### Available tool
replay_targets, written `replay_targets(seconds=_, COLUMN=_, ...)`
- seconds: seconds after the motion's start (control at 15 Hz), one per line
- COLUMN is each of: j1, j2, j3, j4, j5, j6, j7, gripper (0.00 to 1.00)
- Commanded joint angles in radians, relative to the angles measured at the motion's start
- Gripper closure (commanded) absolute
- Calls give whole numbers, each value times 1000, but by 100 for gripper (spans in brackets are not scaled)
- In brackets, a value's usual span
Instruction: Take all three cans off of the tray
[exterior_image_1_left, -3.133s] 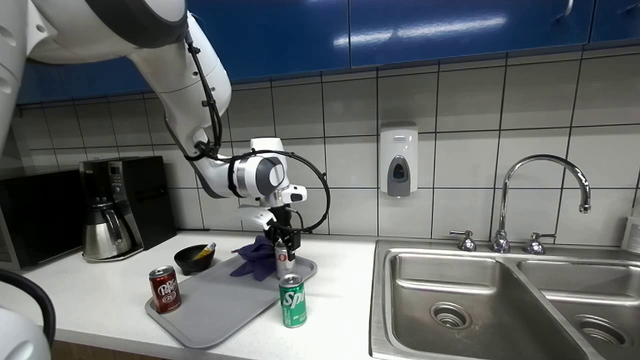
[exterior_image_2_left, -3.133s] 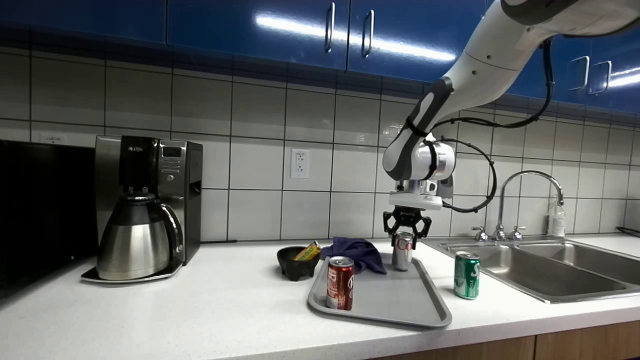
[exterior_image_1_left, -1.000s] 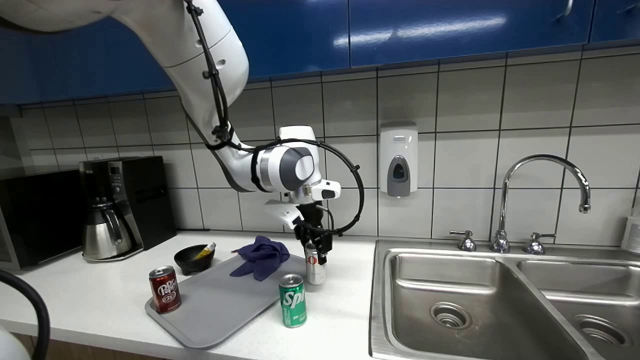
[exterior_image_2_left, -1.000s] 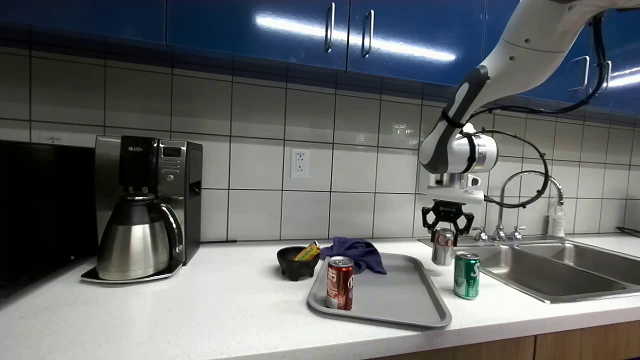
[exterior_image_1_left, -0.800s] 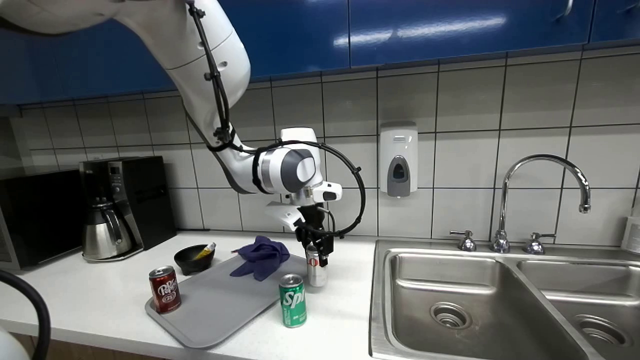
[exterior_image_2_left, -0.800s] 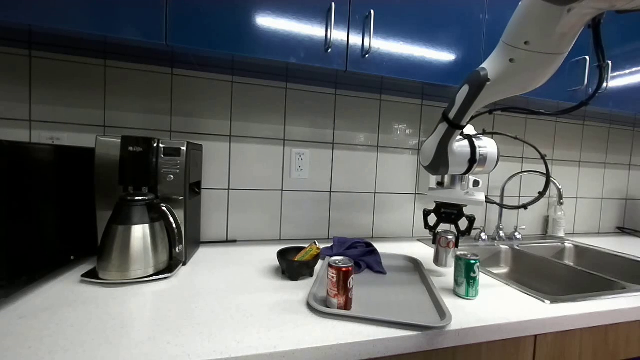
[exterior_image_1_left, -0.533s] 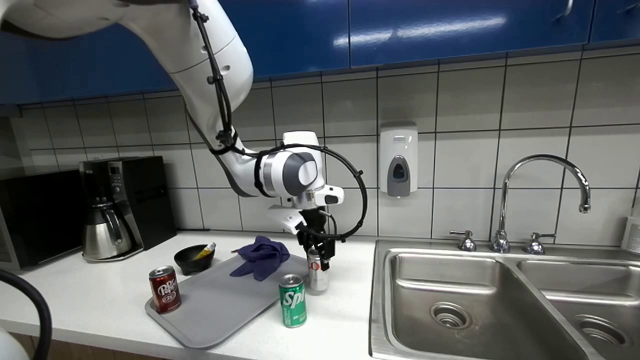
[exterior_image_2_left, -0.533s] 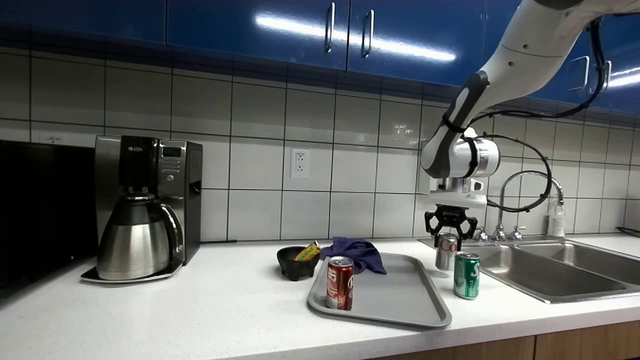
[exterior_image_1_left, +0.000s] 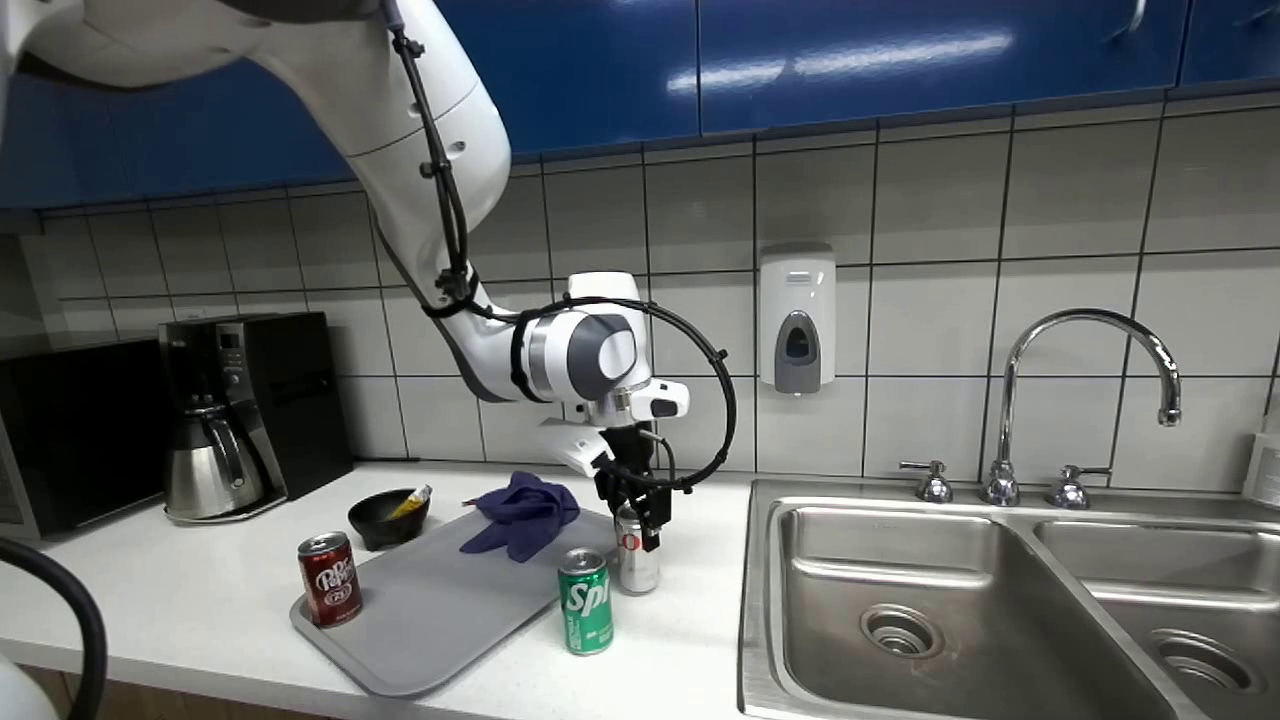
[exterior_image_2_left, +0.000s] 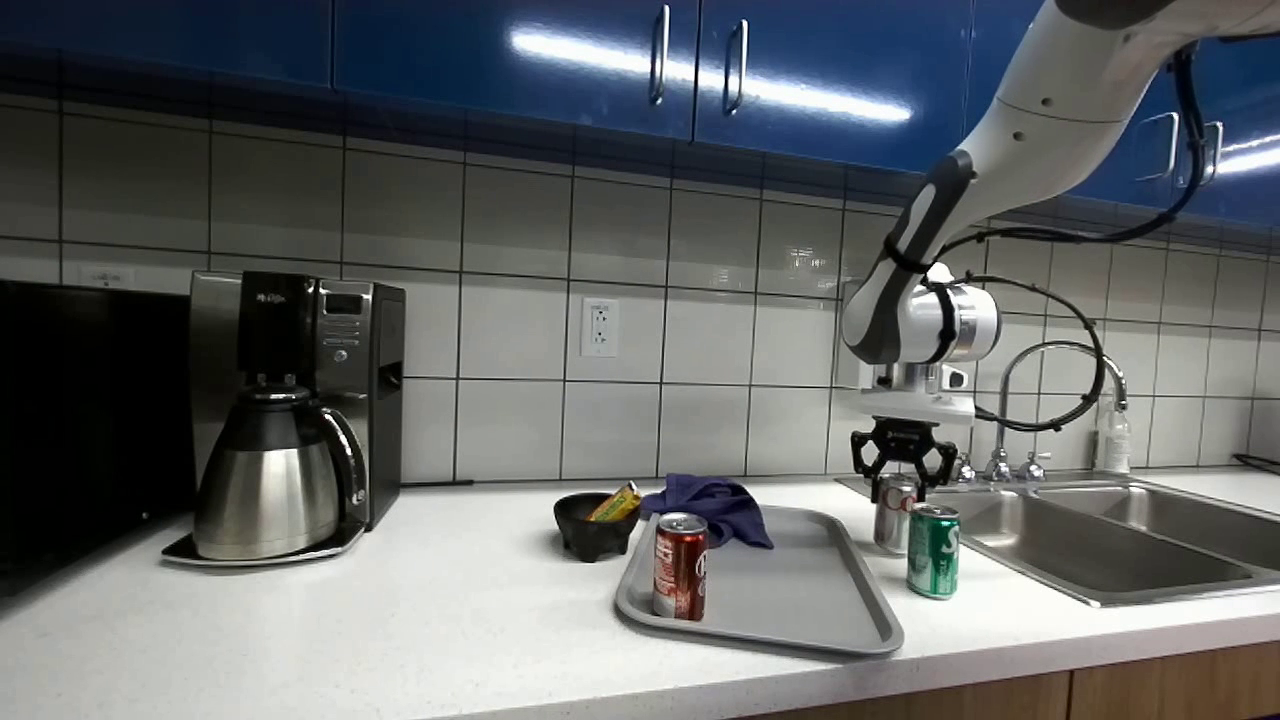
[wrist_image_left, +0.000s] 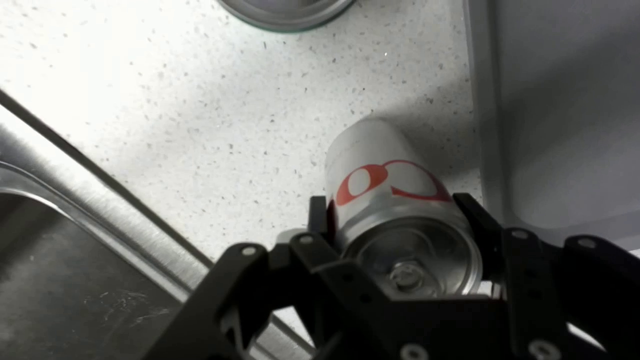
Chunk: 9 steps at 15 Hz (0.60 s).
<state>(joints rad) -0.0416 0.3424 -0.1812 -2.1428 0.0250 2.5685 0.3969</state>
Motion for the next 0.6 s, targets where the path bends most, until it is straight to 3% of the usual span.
replay_targets(seconds=0.0, j1=-11, j2=0, j3=4, j4=11, j5=14, j6=0, j7=-16, gripper=56)
replay_targets(seconds=0.07, j1=-12, j2=0, j3=5, j4=11, j5=15, j6=-1, j7=-16, gripper=12)
replay_targets(seconds=0.27, j1=-13, j2=-3, j3=4, j4=14, j5=17, j6=-2, j7=-17, gripper=1)
replay_targets(seconds=0.53, j1=-17, j2=-22, j3=6, j4=6, j5=23, j6=0, j7=-24, gripper=0)
